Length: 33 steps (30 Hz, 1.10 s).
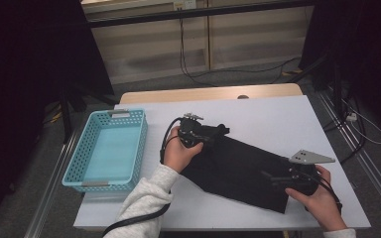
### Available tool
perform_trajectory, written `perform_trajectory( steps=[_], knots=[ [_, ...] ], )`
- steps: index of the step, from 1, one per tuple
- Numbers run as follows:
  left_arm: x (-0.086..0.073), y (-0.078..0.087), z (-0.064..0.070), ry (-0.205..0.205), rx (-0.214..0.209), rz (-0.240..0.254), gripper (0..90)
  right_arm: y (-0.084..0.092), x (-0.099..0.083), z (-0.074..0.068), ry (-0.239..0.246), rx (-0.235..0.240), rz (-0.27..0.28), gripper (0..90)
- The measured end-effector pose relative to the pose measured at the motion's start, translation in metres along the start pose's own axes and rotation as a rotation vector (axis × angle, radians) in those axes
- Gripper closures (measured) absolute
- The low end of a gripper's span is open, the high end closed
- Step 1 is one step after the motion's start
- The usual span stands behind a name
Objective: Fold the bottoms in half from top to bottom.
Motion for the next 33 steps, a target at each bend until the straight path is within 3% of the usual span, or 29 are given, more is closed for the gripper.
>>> perform_trajectory(
  steps=[11,26,33],
  knots=[
    [-0.001,-0.001,0.006,-0.033,-0.033,0.007,85.2,0.0,0.0,0.0,0.001,0.0,-0.001,14.3],
    [0.001,-0.002,0.017,-0.027,-0.05,0.012,85.2,-0.001,-0.003,0.0,0.001,0.001,-0.008,14.3],
    [0.0,-0.007,0.028,-0.032,-0.064,0.014,85.2,-0.001,-0.002,0.0,0.003,0.001,-0.007,14.2]
  ],
)
Point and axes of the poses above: each handheld gripper's, and its own axes: y roughly backward along the jaws, x roughly out of its top, z roughly to its right, the point moved 9 cm from there along -y, roughly forward along the jaws, and after that the axes turned 6 degrees about z, right-handed, at the moved point
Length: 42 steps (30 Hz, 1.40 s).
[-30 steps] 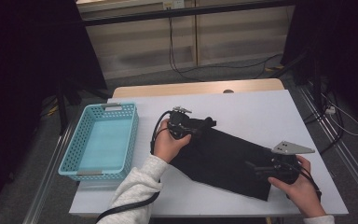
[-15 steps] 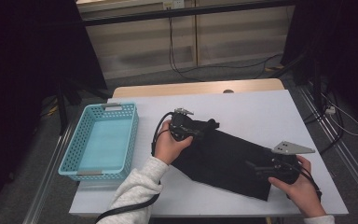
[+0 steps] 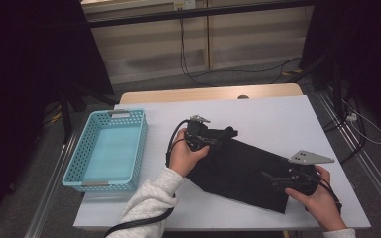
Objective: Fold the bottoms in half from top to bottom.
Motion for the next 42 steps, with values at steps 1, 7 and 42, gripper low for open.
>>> perform_trajectory(
  steps=[1,7,42],
  knots=[
    [0.0,-0.001,0.002,-0.001,-0.004,-0.001,85.2,0.0,0.0,0.0,0.0,0.0,0.001,14.2],
    [-0.003,-0.015,0.033,-0.044,-0.062,0.002,82.6,-0.003,-0.002,-0.001,0.001,0.001,-0.009,14.2],
    [-0.063,0.046,-0.044,-0.033,0.073,0.0,25.3,-0.054,0.017,0.006,0.001,-0.022,-0.038,26.3]
  ],
)
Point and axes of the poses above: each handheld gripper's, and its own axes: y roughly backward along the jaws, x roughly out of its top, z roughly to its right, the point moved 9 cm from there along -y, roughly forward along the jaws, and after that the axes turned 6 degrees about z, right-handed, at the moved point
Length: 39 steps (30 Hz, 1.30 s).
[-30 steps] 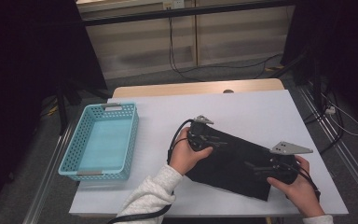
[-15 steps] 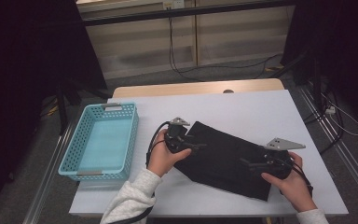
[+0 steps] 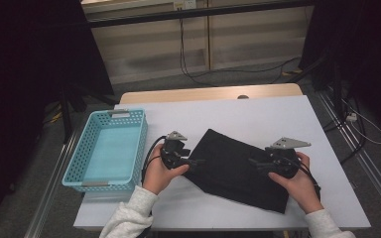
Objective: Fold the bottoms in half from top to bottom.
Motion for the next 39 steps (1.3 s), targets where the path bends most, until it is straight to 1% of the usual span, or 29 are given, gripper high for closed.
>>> perform_trajectory(
  steps=[2,3,4,5,6,7,8,9,10,11,12,14,15,16,18,19,20,21,23,24,27,28,29,31,33,34,35,39],
  knots=[
    [-0.003,0.002,-0.003,0.009,0.003,0.004,24.7,-0.007,0.002,0.0,0.008,-0.004,-0.014,32.2],
    [-0.006,0.004,-0.005,0.009,0.008,0.004,24.7,-0.007,0.002,0.0,0.008,-0.004,-0.014,32.2],
    [-0.008,0.005,-0.007,0.005,0.013,0.006,23.9,-0.009,0.002,0.001,0.011,-0.01,-0.021,34.3],
    [-0.009,0.006,-0.008,0.009,0.017,0.008,23.9,-0.011,0.002,0.001,0.006,-0.012,-0.028,36.3],
    [-0.011,0.007,-0.009,0.011,0.018,0.009,23.3,-0.015,0.001,0.003,0.005,-0.011,-0.034,41.8],
    [-0.012,0.008,-0.01,0.016,0.013,0.008,23.3,-0.015,0.001,0.003,0.005,-0.011,-0.034,41.8],
    [-0.014,0.008,-0.011,0.014,0.018,0.008,23.2,-0.016,0.001,0.005,0.008,-0.02,-0.04,43.0],
    [-0.015,0.008,-0.011,0.005,0.018,0.007,23.1,-0.018,0.001,0.007,0.0,-0.025,-0.039,45.5],
    [-0.016,0.009,-0.011,0.003,0.021,0.006,22.9,-0.019,0.001,0.008,-0.01,-0.022,-0.037,50.0],
    [-0.017,0.009,-0.012,-0.005,0.02,0.006,22.6,-0.02,0.002,0.008,-0.015,-0.016,-0.03,51.8],
    [-0.017,0.009,-0.012,-0.002,0.021,0.01,22.6,-0.022,0.002,0.008,-0.018,-0.008,-0.029,53.6],
    [-0.019,0.009,-0.015,-0.005,0.033,-0.002,22.1,-0.023,0.001,0.007,-0.017,-0.005,-0.036,55.0],
    [-0.02,0.008,-0.016,0.0,0.038,-0.007,21.2,-0.025,0.001,0.006,-0.012,0.001,-0.041,55.8],
    [-0.02,0.008,-0.016,-0.001,0.036,-0.002,20.7,-0.026,0.0,0.006,-0.01,0.003,-0.044,55.8],
    [-0.022,0.007,-0.017,-0.004,0.036,-0.01,19.9,-0.029,-0.004,0.007,-0.002,-0.003,-0.065,55.7],
    [-0.022,0.006,-0.016,-0.009,0.037,-0.011,19.9,-0.03,-0.006,0.006,-0.005,0.002,-0.073,56.0],
    [-0.022,0.006,-0.016,-0.007,0.037,-0.004,19.9,-0.031,-0.008,0.005,-0.003,0.011,-0.086,57.1],
    [-0.021,0.006,-0.016,-0.006,0.037,0.003,20.3,-0.033,-0.011,0.003,0.011,0.014,-0.1,59.0],
    [-0.02,0.007,-0.016,-0.006,0.034,0.006,20.3,-0.034,-0.01,0.002,0.0,0.019,-0.09,61.3],
    [-0.02,0.007,-0.016,-0.011,0.036,0.006,20.3,-0.034,-0.01,0.001,0.001,0.023,-0.088,63.9],
    [-0.019,0.009,-0.016,-0.005,0.038,0.012,19.8,-0.033,-0.011,-0.001,-0.001,0.045,-0.081,75.0],
    [-0.019,0.01,-0.017,-0.009,0.039,0.011,19.8,-0.033,-0.012,-0.002,-0.011,0.054,-0.078,80.0],
    [-0.019,0.011,-0.017,-0.006,0.041,0.014,19.8,-0.033,-0.011,-0.002,-0.02,0.063,-0.076,82.5],
    [-0.019,0.011,-0.017,-0.001,0.044,0.016,19.7,-0.032,-0.01,-0.003,-0.01,0.069,-0.072,83.9],
    [-0.02,0.011,-0.017,-0.006,0.048,0.013,19.6,-0.028,-0.005,-0.003,-0.029,0.082,-0.05,84.0],
    [-0.02,0.011,-0.017,-0.006,0.048,0.013,19.6,-0.028,-0.005,-0.003,-0.029,0.082,-0.05,84.0],
    [-0.019,0.011,-0.017,-0.005,0.047,0.015,19.5,-0.023,0.0,-0.001,-0.054,0.087,-0.031,84.5],
    [-0.019,0.011,-0.016,-0.008,0.048,0.012,19.4,-0.018,0.004,-0.001,-0.056,0.103,-0.022,85.0]
  ],
)
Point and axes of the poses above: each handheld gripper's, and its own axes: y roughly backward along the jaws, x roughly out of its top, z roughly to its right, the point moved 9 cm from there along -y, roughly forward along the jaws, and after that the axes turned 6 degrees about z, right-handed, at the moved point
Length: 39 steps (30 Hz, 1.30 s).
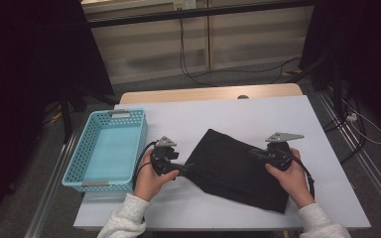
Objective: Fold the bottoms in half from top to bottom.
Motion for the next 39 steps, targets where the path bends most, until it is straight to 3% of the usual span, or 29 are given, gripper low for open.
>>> perform_trajectory(
  steps=[19,39],
  knots=[
    [0.004,-0.001,0.002,-0.005,-0.004,0.0,17.2,0.024,0.002,0.008,-0.025,0.004,0.027,85.5],
    [0.007,-0.001,-0.003,0.004,0.008,0.004,17.2,0.034,-0.003,0.013,-0.03,-0.008,0.029,85.3]
  ],
)
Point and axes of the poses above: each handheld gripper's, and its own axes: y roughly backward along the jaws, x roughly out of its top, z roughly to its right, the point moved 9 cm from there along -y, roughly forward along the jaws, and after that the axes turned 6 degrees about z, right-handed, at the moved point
